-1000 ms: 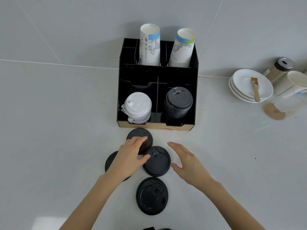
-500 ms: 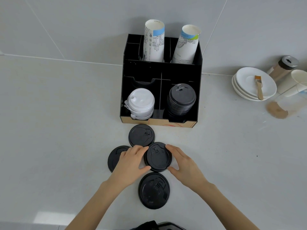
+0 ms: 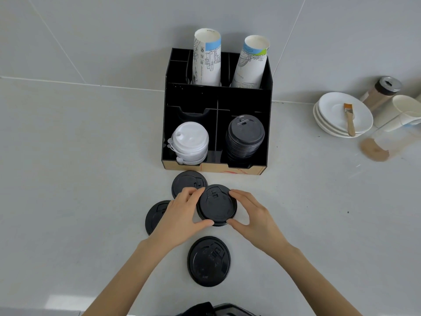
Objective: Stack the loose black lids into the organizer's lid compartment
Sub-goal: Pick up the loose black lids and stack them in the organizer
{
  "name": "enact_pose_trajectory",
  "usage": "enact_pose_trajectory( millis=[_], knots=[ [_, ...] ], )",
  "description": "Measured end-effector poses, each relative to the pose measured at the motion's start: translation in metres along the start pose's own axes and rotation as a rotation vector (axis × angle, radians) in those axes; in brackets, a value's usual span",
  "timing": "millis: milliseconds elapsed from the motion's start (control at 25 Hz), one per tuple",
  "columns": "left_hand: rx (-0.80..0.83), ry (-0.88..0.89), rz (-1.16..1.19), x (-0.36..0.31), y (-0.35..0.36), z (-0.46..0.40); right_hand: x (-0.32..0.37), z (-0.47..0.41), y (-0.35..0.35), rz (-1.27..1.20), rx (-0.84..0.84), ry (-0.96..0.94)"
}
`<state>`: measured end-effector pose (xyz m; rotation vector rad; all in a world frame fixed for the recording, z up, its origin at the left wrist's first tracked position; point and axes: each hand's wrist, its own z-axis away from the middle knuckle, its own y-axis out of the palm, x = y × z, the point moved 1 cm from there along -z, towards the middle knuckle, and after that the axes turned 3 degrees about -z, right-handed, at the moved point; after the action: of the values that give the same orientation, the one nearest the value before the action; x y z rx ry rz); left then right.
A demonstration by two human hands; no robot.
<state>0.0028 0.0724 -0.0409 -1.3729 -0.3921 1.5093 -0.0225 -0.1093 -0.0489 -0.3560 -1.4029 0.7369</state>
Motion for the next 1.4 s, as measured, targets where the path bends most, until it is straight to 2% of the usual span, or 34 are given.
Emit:
enact_pose_trajectory(
  millis=[280, 720, 1400],
  knots=[
    [-0.119, 0.077, 0.115, -0.019, -0.021, -0.023, 0.010, -0.016, -0.036, -0.064, -0.107, -0.084],
    [-0.232, 0.121, 0.135, -0.051, -0.052, -0.081, 0.015, -0.060, -0.087, -0.026, -0.238, -0.114],
    [-0.244, 0.051, 0.112, -0.063, -0.050, -0.144, -0.004, -0.117, -0.115, 0.212, -0.151, -0.040]
  ],
)
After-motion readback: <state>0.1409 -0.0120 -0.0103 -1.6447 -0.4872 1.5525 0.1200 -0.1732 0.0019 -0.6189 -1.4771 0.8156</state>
